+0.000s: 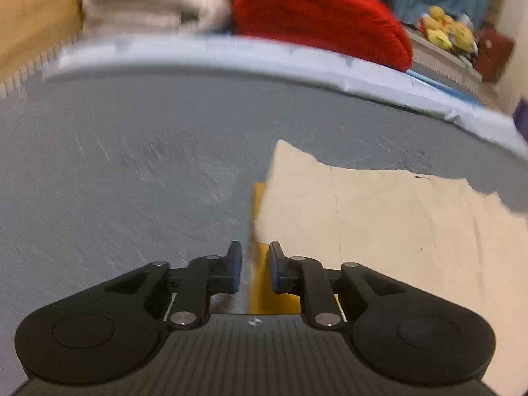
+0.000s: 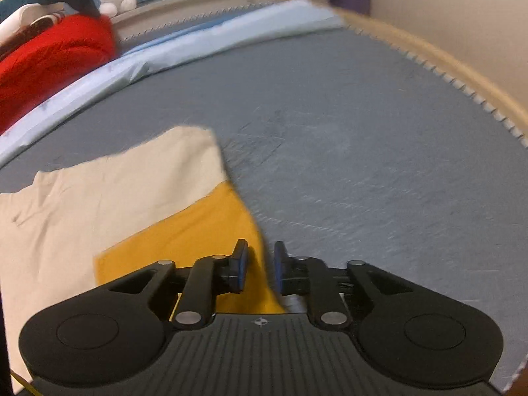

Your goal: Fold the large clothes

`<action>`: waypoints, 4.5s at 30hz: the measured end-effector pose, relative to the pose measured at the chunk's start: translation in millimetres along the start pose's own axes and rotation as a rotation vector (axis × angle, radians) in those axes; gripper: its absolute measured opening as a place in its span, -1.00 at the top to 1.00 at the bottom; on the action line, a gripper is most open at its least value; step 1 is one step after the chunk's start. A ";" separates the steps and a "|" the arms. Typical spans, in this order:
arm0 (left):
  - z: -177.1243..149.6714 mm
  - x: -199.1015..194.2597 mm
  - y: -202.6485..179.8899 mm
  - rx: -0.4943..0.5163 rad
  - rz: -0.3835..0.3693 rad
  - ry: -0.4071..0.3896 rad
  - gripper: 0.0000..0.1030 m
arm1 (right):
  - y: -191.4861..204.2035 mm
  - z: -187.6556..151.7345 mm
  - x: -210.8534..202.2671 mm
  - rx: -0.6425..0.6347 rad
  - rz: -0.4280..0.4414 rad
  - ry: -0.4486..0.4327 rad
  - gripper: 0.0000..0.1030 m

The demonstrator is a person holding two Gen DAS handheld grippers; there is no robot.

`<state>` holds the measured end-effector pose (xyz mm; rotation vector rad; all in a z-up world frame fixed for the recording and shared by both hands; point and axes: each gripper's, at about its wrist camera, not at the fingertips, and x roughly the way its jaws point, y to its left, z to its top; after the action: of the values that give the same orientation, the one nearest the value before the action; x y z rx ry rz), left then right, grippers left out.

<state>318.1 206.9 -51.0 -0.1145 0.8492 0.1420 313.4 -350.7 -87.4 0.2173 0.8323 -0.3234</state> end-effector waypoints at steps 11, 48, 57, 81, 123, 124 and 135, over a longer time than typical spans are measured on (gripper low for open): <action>-52.3 2.0 6.1 0.267 -0.158 0.293 0.43 | -23.8 -54.2 -9.6 -0.254 0.141 0.223 0.62; -164.2 -85.8 21.2 -0.283 -0.362 0.178 0.11 | -1.0 -141.1 -226.3 -0.207 0.220 -0.301 0.24; -178.5 -40.9 48.3 -0.624 -0.376 0.256 -0.20 | -0.9 -137.5 -215.6 -0.204 0.238 -0.298 0.24; -140.8 -53.5 38.2 -0.635 -0.353 0.013 0.67 | 43.3 -138.5 -205.6 -0.208 0.347 -0.250 0.24; -139.8 -176.2 47.9 -0.067 -0.093 -0.099 0.67 | 182.3 -174.2 -176.7 -0.343 0.520 0.139 0.28; -140.5 -176.8 45.0 -0.058 -0.087 -0.104 0.67 | 177.2 -172.1 -178.2 -0.335 0.519 0.134 0.28; -149.8 -171.0 28.8 0.006 -0.009 -0.127 0.67 | 91.9 -131.2 -195.3 -0.232 0.507 0.010 0.28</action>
<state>91.0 198.2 -21.5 -0.1021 0.7229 0.1372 133.9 -186.0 -20.6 0.2053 0.7884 0.2485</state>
